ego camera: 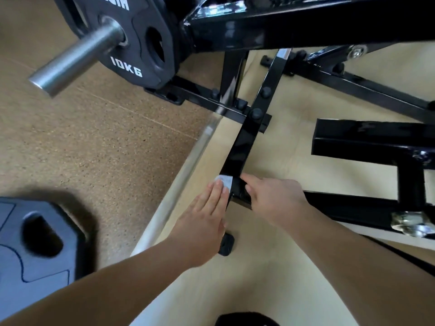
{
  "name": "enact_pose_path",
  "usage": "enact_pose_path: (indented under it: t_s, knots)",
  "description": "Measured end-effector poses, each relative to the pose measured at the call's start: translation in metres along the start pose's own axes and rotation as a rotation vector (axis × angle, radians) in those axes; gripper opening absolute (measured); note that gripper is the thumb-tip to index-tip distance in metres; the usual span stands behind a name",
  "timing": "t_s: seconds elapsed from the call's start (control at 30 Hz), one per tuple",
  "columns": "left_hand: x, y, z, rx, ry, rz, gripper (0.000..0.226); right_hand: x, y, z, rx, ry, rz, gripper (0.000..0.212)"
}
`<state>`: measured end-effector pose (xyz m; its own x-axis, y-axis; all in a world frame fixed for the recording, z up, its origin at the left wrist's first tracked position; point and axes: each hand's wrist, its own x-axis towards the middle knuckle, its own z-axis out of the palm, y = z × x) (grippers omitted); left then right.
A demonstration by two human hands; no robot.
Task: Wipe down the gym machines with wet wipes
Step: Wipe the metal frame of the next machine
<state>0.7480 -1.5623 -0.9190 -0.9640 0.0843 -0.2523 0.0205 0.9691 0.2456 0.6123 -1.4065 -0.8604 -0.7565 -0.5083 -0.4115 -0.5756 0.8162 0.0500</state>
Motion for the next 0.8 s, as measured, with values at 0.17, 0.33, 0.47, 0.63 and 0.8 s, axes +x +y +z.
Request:
enact_pose_path:
  t_s: [0.17,0.33,0.47,0.63,0.8]
  knots:
    - [0.053,-0.014,-0.026,-0.056,-0.08,0.032,0.061,0.008,-0.001,0.011,-0.201,0.004,0.066,0.066]
    - [0.139,-0.027,-0.046,-0.11,-0.114,0.103,0.063,0.01,0.001,0.014,-0.194,0.05,0.068,0.068]
    - [0.133,-0.024,-0.043,-0.108,-0.098,0.137,0.064,0.01,-0.001,0.019,-0.186,0.075,0.068,0.083]
    - [0.139,-0.037,-0.048,-0.035,-0.142,0.206,0.066,0.018,-0.004,0.016,-0.174,-0.028,0.142,0.077]
    - [0.206,-0.026,-0.065,-0.013,-0.116,0.186,0.066,0.018,-0.005,0.013,-0.17,-0.049,0.164,0.073]
